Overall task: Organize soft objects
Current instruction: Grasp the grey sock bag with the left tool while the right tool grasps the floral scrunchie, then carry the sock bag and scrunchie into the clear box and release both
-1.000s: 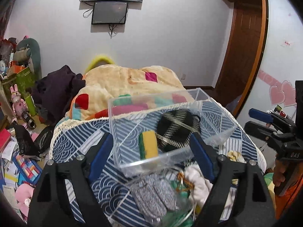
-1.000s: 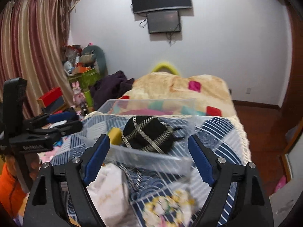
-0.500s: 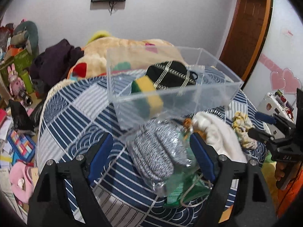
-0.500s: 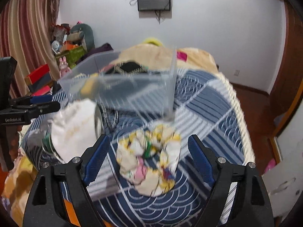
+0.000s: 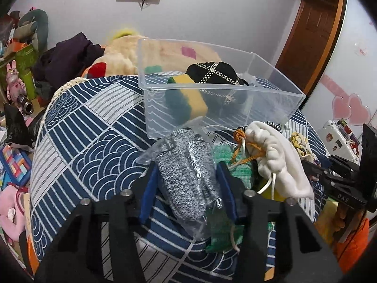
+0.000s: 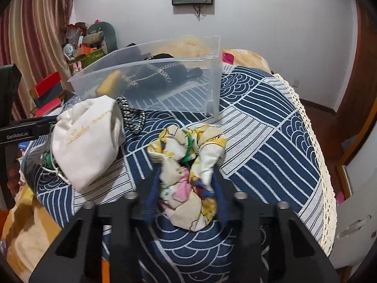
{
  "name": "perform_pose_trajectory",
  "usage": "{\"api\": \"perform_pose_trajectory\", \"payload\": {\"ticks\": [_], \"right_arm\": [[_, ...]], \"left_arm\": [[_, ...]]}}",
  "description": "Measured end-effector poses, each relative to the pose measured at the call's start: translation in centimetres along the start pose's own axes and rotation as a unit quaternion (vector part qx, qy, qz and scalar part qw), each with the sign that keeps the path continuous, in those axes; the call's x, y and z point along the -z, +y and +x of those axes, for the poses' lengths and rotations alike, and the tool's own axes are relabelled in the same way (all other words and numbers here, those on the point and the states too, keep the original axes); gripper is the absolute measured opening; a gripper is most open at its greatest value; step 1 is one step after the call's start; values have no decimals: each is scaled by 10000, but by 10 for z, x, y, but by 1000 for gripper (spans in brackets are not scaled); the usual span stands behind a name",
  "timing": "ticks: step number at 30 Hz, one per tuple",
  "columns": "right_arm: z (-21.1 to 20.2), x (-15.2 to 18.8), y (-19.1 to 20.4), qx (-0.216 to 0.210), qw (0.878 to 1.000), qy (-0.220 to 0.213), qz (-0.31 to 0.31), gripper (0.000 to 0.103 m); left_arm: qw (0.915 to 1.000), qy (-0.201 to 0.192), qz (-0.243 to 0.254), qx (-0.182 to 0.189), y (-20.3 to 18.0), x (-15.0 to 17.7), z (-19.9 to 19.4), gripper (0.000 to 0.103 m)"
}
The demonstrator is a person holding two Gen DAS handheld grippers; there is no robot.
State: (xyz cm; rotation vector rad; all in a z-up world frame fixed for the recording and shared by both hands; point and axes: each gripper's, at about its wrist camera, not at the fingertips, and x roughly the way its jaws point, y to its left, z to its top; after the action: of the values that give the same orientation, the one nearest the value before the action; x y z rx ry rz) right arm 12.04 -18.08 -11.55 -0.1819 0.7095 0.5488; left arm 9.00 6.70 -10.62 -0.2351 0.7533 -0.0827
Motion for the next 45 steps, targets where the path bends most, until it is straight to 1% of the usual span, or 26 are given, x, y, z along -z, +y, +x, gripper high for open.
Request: {"api": "perform_pose_trajectory", "payload": {"ticks": [1, 4, 9, 14, 22, 28, 30, 37, 41, 45], "right_arm": [[-1, 1, -1, -6, 10000, -14, 14, 22], [-4, 2, -2, -12, 9999, -59, 106, 17], [-17, 2, -2, -6, 9996, -215, 179, 16], [-36, -9, 0, -6, 9987, -471, 191, 16], [-63, -43, 7, -115, 9937, -1109, 148, 16], [-64, -66, 12, -217, 9891, -1451, 116, 16], [-59, -75, 12, -259, 9879, -1520, 166, 16], [-41, -101, 18, -341, 9868, -1572, 200, 16], [-28, -111, 21, -314, 9887, -1453, 163, 16], [-8, -118, 21, -344, 9915, -1237, 229, 16]], "left_arm": [[10000, -18, 13, -17, 1, 1, -2, 41], [10000, -72, 31, -37, 4, 4, -10, 35], [9997, -194, 65, -103, 4, 6, -22, 32], [9989, -430, 126, -115, -1, -1, -38, 30], [9949, -965, 264, -101, -14, -26, -66, 30], [9903, -1298, 485, -111, -27, -54, -74, 30], [9894, -1338, 538, -135, -31, -61, -72, 30], [9885, -1392, 588, -100, -38, -86, -59, 30], [9899, -1294, 569, -65, -39, -100, -42, 30], [9918, -1153, 558, -54, -39, -106, -24, 30]]}}
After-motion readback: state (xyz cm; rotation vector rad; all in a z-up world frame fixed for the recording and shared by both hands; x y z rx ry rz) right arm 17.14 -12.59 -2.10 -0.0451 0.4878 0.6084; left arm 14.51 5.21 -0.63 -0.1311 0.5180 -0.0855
